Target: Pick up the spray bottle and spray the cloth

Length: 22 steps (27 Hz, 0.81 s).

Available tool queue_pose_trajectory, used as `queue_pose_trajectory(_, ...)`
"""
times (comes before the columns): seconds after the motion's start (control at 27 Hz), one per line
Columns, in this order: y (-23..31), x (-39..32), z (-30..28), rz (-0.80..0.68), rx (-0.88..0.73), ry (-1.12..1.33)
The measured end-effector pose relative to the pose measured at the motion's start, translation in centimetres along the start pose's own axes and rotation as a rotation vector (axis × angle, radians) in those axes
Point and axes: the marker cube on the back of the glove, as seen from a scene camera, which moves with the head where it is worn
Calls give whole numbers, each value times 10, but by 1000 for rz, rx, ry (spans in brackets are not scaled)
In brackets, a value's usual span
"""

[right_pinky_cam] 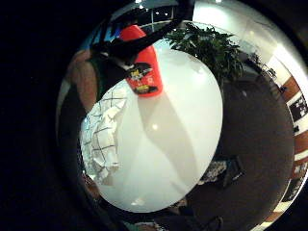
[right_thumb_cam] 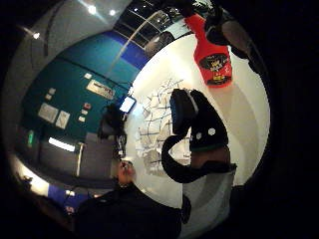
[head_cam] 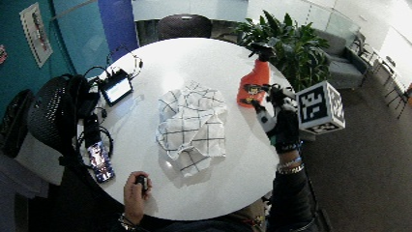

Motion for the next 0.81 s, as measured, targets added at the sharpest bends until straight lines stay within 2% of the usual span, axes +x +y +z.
queue_pose_trajectory(0.15,-33,-4,6,116,24,-17)
queue_pose_trajectory(0.37,-59,6,24,210,123,-12)
queue_pose_trajectory(0.59,-75,17,51,264,197,-33)
queue_pose_trajectory(0.81,-70,21,83,283,240,-138)
